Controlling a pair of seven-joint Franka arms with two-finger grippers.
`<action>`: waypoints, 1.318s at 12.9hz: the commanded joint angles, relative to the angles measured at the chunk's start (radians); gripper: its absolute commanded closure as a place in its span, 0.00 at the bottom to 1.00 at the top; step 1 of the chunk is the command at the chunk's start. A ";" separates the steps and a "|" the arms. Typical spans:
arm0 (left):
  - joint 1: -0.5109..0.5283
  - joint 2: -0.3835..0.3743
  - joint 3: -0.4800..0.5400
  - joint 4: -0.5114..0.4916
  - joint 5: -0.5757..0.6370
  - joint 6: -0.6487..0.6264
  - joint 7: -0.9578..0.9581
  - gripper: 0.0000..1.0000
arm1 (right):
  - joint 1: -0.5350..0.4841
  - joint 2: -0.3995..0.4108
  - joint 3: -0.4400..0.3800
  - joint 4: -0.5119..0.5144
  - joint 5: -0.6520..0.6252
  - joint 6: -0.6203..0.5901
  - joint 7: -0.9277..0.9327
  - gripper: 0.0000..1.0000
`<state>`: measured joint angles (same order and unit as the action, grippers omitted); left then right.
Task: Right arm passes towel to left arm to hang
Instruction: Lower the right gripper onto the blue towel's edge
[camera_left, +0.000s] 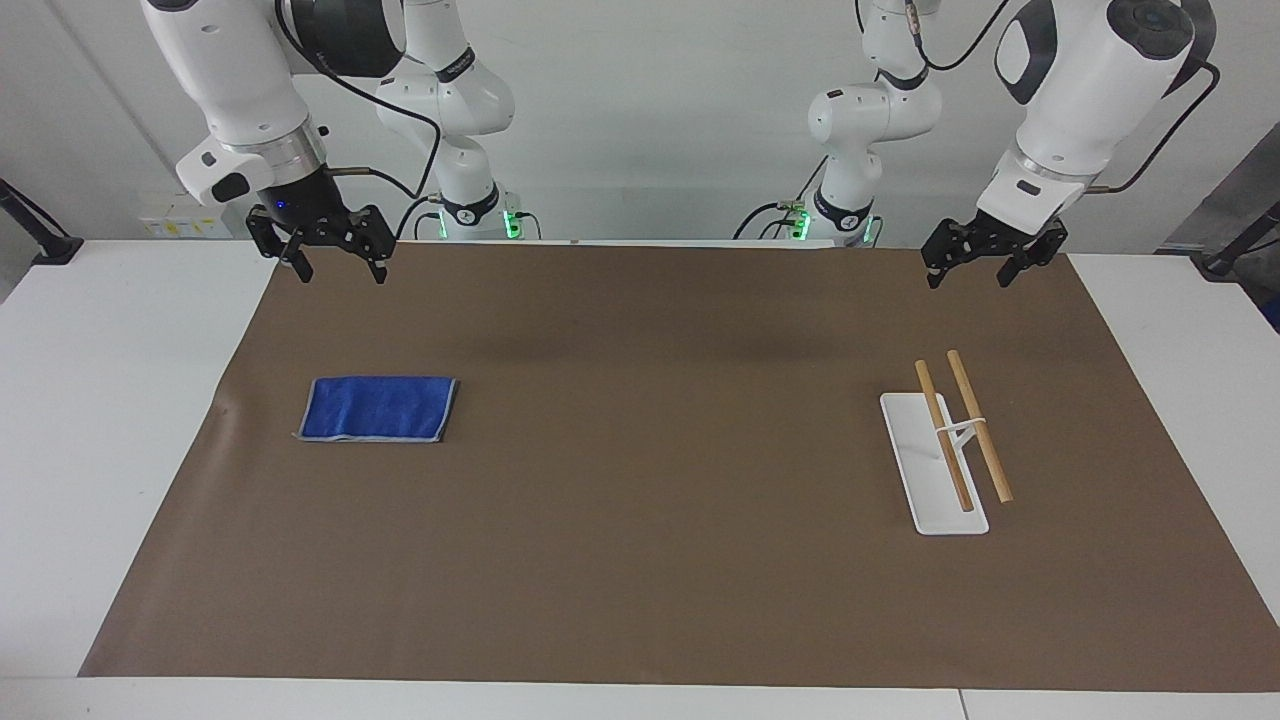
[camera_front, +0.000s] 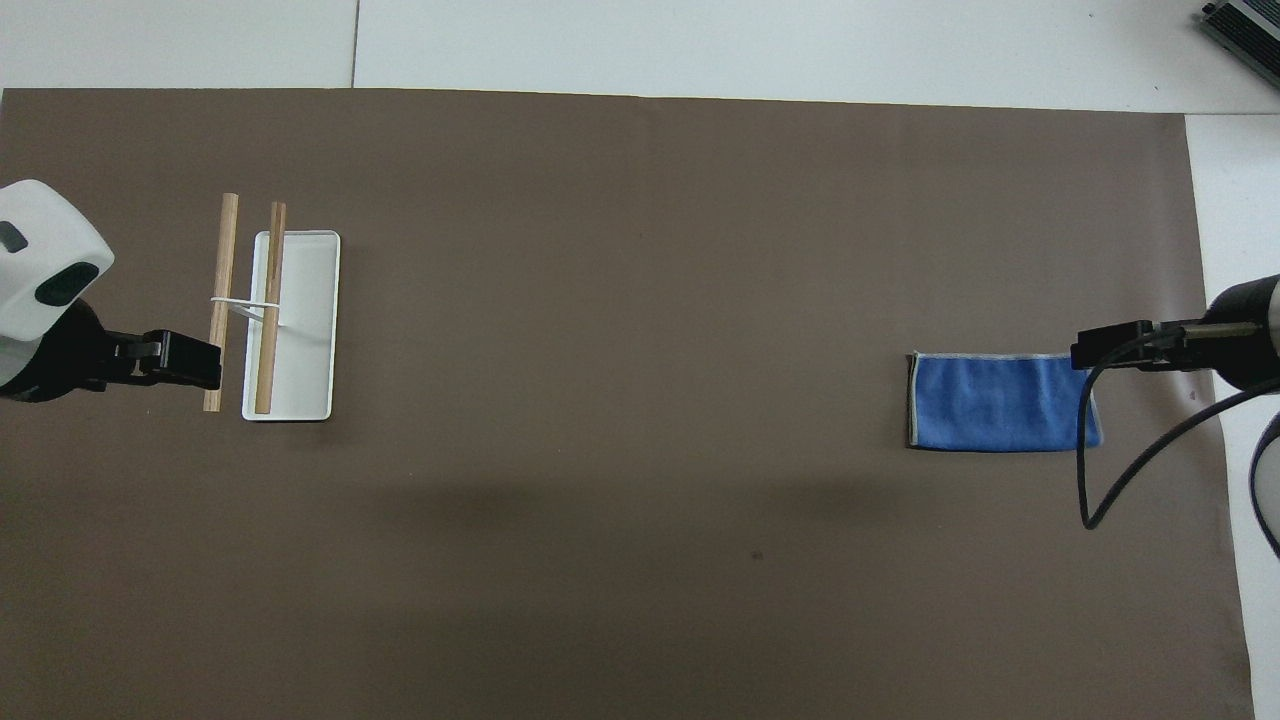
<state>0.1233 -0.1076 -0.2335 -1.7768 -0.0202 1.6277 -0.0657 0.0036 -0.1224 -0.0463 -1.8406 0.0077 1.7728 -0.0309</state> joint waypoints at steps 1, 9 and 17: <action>-0.008 -0.029 0.005 -0.030 0.014 0.015 -0.005 0.00 | -0.045 -0.048 0.002 -0.140 0.020 0.114 -0.078 0.00; -0.008 -0.027 0.005 -0.030 0.014 0.015 -0.005 0.00 | -0.117 0.030 0.002 -0.324 0.020 0.345 -0.123 0.00; -0.008 -0.029 0.005 -0.030 0.014 0.015 -0.005 0.00 | -0.128 0.179 0.003 -0.404 0.020 0.592 -0.155 0.00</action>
<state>0.1233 -0.1077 -0.2336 -1.7768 -0.0202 1.6277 -0.0657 -0.1169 0.0359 -0.0488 -2.2263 0.0078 2.3115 -0.1505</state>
